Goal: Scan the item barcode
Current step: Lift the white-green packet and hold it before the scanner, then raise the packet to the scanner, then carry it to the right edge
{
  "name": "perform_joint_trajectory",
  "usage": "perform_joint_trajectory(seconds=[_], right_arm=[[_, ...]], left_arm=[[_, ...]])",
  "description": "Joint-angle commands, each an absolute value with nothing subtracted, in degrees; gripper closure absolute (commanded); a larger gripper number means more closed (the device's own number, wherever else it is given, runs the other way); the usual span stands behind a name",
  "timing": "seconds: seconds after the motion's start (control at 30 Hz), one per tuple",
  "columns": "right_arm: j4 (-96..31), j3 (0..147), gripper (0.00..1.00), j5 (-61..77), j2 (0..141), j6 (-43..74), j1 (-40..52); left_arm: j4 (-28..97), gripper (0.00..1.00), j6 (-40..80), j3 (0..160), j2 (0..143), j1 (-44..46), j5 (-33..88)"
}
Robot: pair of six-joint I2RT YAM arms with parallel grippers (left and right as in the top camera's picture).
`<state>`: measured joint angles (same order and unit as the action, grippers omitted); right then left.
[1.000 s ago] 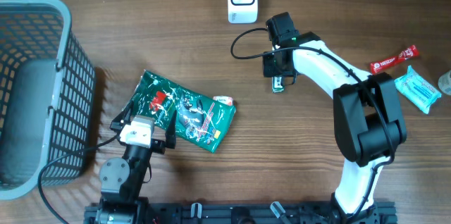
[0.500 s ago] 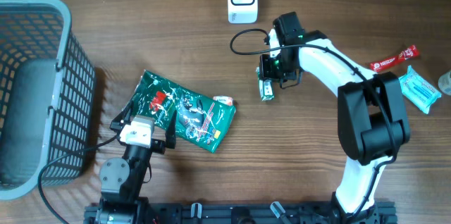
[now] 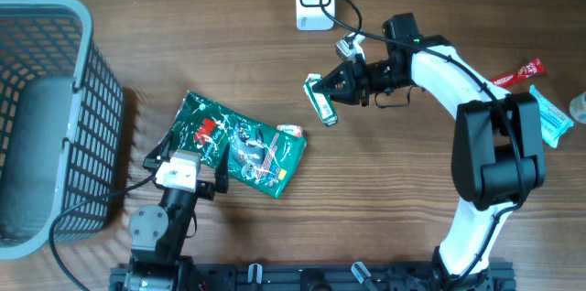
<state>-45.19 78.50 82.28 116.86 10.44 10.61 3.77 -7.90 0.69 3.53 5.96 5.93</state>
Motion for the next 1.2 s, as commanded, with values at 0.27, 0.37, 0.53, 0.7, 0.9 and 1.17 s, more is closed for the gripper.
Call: perform_joint_trajectory(seconds=[0.27,0.37,0.53,0.7,0.9,1.17], right_arm=[[-50.6,79.7,0.88,71.5,90.1,22.2,11.1],[-50.3,79.7,0.88,69.3,81.0,25.8,11.1],[-51.5,79.7,0.87,50.2,70.7,25.4,11.1],[-48.1,79.7,0.84,27.4,65.8,19.3,11.1],[-38.6,79.5,0.84,21.7,71.3,11.8,11.1],[-13.8,79.5,0.84,-10.3,89.8,0.4,20.9]], left_arm=[[3.8,0.0,-8.6,0.3,3.5,6.2,6.6],[3.8,0.0,-8.6,0.3,3.5,6.2,6.6],[3.8,0.0,-8.6,0.3,3.5,6.2,6.6],[3.8,0.0,-8.6,0.3,3.6,6.2,6.6],[3.8,0.0,-8.6,0.3,3.6,6.2,6.6],[3.8,0.0,-8.6,0.3,3.6,6.2,6.6]])
